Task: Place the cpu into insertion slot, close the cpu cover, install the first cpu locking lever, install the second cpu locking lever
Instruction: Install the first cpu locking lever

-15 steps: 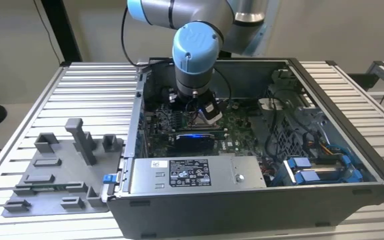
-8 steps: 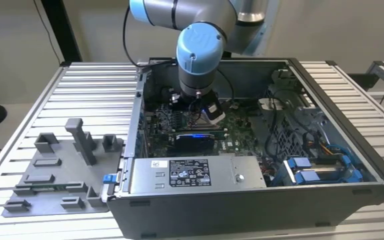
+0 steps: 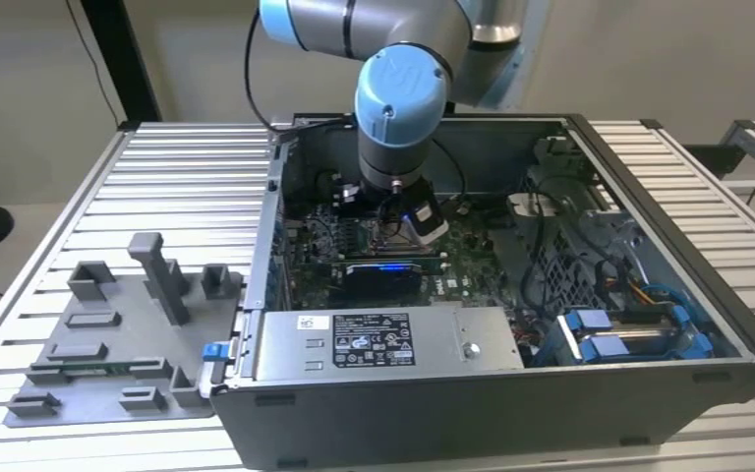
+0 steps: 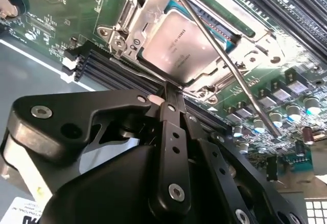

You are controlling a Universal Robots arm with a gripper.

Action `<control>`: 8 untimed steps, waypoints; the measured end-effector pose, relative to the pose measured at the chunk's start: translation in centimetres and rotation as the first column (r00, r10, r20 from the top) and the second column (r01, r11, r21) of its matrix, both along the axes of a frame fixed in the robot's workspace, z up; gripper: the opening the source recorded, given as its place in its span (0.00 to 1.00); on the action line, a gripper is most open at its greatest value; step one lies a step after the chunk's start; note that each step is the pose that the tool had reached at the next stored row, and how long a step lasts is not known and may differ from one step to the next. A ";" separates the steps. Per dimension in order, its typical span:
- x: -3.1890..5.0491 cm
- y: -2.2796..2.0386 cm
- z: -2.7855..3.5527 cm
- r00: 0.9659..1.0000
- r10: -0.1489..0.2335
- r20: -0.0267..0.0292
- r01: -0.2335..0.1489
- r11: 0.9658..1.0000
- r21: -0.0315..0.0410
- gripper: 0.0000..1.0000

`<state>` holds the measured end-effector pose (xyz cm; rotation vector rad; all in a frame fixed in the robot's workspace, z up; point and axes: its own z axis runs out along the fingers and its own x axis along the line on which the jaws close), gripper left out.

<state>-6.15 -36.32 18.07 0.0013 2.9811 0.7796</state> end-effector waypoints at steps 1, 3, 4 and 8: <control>0.05 0.01 0.00 1.000 0.000 0.000 0.000 1.000 0.000 0.00; 0.18 0.01 0.00 1.000 0.000 0.000 0.000 1.000 0.001 0.00; 0.24 0.02 0.00 1.000 0.000 0.000 0.000 1.000 0.001 0.00; 0.38 0.11 0.00 1.000 0.000 0.000 0.000 1.000 0.002 0.00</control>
